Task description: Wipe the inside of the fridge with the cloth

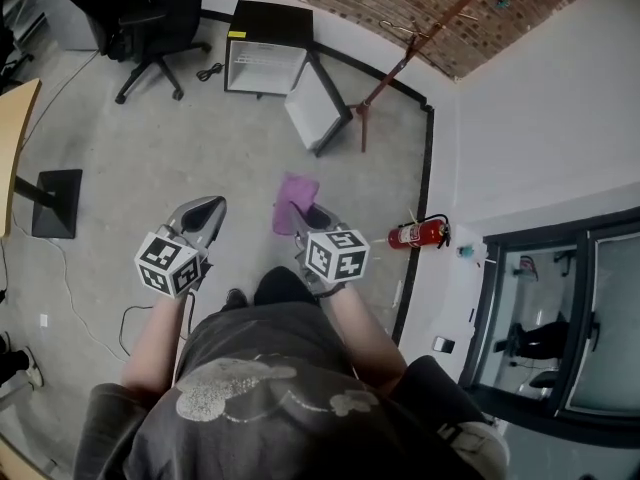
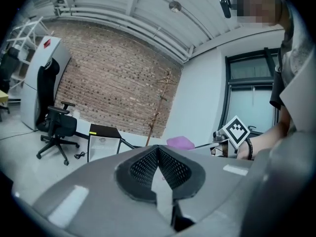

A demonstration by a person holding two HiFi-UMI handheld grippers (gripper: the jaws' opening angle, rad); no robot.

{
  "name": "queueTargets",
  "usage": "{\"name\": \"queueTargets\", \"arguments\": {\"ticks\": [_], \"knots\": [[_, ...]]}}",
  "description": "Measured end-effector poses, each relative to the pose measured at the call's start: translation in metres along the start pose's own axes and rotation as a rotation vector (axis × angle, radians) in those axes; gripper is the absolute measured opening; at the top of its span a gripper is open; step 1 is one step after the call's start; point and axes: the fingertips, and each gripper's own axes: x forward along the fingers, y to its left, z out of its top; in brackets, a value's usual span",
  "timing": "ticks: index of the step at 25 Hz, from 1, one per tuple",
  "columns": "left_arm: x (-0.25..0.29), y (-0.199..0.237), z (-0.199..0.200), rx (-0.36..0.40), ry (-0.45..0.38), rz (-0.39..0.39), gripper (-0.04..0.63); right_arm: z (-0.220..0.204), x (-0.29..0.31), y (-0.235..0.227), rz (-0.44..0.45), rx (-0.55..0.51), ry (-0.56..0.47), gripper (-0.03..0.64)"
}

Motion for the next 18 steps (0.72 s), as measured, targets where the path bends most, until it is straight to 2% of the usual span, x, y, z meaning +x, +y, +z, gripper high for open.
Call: {"name": "queueTargets", "arguments": {"ticks": [5,10,13,18], "knots": [[0.017,0.012,0.004,0.014,0.004,-0.007,0.017,0.008,0.023,-0.003,0.026,-0.006,-0.006,0.074],[0.05,0.036,0.006,0.021,0.03,0.011,0.017,0.018,0.063,-0.026,0.063,-0.011,0.026,0.075],[0.076,0.054,0.014,0.01,0.035,0.026,0.017,0.037,0.089,-0.047,0.09,-0.008,0.042,0.075],[0.134,0.081,0.043,0.035,0.029,0.017,0.017,0.084,0.139,-0.087,0.114,-0.002,0.054,0.075]]}}
